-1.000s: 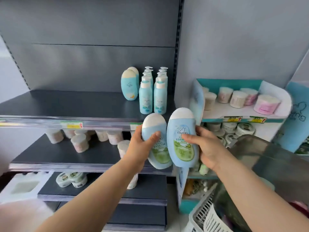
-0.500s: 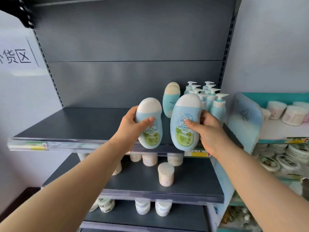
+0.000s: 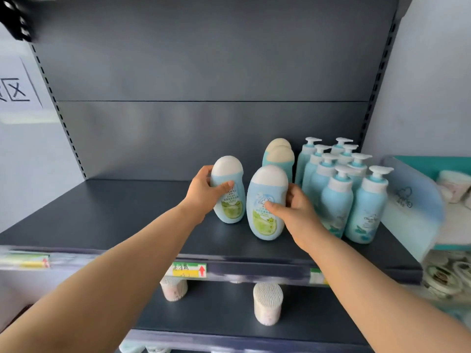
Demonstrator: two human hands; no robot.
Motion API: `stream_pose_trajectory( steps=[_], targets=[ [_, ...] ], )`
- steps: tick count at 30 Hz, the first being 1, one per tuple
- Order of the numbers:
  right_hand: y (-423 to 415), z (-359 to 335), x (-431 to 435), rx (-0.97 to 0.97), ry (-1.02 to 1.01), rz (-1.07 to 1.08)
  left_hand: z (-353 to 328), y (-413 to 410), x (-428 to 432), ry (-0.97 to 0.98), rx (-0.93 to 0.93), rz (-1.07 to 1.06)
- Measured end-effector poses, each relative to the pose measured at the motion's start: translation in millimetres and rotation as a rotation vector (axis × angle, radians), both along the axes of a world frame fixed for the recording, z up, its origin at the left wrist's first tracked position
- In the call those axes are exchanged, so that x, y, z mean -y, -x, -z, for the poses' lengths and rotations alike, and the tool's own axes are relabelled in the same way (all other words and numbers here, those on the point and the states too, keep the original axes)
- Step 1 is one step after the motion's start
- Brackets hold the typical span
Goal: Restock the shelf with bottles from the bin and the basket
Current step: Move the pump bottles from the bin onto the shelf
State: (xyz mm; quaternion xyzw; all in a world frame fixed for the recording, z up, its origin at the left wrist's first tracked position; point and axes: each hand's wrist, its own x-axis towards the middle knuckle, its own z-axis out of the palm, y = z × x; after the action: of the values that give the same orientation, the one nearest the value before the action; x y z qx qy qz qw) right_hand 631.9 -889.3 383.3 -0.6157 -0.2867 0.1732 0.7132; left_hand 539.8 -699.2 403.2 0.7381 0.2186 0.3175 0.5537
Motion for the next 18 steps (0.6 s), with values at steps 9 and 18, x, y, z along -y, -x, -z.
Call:
stream_pose_trajectory(
  steps=[9,18],
  targets=[
    [-23.7,10.1,-22.9,0.172,0.092,-0.043,13.3,-46.1,-45.1,-0.192,-0.139,0.154],
    [-27.8,11.4,-16.5,0.305,0.365,-0.015,16.5,-97.9,-82.4,-0.241,-0.253,0.244]
  ],
)
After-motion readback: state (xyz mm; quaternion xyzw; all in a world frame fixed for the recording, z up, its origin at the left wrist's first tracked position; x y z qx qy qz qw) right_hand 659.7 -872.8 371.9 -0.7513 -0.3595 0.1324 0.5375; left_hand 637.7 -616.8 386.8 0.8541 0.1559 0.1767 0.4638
